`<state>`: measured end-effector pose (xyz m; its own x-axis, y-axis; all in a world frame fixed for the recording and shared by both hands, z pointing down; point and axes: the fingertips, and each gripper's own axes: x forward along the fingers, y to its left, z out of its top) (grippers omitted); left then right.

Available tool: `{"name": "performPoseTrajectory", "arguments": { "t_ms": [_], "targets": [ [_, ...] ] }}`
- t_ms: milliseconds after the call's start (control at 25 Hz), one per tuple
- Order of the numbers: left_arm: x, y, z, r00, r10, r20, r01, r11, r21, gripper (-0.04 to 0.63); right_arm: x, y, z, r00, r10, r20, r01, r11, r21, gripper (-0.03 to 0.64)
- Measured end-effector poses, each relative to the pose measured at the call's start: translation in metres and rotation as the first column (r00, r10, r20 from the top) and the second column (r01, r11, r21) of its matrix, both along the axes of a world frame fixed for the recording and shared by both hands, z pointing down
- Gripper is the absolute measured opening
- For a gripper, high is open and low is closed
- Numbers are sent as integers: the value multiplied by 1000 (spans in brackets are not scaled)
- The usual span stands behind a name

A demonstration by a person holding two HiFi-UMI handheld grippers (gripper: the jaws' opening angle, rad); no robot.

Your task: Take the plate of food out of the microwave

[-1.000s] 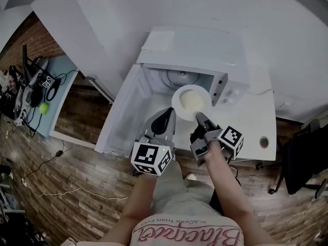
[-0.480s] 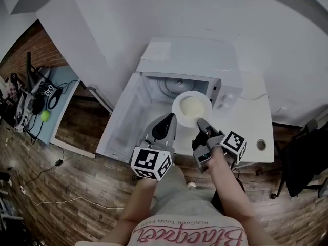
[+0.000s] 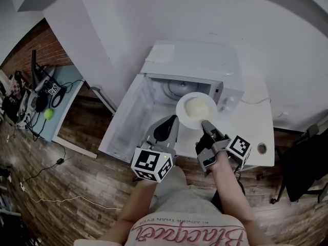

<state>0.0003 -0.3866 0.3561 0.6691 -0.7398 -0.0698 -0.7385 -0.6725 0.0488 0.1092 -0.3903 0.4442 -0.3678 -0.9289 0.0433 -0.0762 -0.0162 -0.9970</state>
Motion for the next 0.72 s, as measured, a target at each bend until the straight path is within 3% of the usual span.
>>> {"name": "performPoseTrajectory", "arguments": {
  "t_ms": [720],
  "targets": [
    [-4, 6, -23, 998, -26, -60, 27, 1000, 15, 8, -2, 2, -64, 1000, 16, 16, -17, 995, 97, 28]
  ]
}}
